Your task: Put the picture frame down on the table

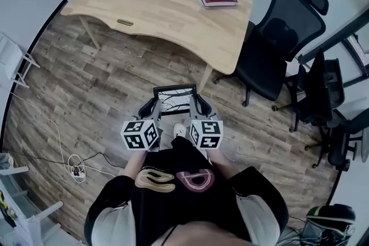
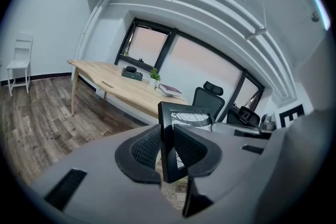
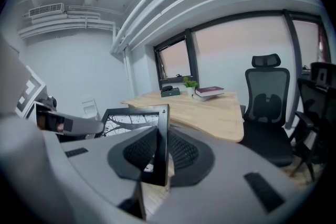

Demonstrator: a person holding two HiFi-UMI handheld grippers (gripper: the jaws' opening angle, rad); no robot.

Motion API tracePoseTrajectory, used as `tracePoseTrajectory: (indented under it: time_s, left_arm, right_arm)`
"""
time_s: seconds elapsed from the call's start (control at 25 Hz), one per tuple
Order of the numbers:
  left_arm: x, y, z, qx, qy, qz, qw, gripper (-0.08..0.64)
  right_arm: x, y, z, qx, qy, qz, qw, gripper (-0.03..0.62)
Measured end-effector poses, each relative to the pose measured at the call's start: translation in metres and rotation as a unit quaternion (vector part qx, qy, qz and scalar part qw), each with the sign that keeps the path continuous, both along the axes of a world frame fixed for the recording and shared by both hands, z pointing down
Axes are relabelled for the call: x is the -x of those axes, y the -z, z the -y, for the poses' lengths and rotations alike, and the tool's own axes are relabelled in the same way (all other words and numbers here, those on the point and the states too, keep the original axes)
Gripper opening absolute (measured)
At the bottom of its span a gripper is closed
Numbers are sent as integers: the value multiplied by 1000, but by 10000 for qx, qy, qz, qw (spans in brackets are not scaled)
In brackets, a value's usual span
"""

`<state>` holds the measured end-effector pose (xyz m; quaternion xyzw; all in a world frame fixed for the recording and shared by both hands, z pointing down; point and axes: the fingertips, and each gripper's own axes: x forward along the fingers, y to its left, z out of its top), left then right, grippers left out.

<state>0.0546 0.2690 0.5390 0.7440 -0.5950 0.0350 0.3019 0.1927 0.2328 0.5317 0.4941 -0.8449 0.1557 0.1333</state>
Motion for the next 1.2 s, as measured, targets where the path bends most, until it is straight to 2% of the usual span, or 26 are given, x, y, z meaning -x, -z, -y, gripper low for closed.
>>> tracePoseTrajectory:
  time_s: [0.44,0.8,1.2]
  left_arm:
    - [-34,-2,75,37,244,64,9997,84]
    - [-25,0,97,113,386,98,9991,84]
    - [-10,-2,146,28,182,5,9998,84]
  right_arm:
    - [-31,-3,85,-27,308,-39,9995,74]
    - [-21,-1,108,32,429,-13,9991,74]
    - [-7,-3,151,8,238,-103,9997,74]
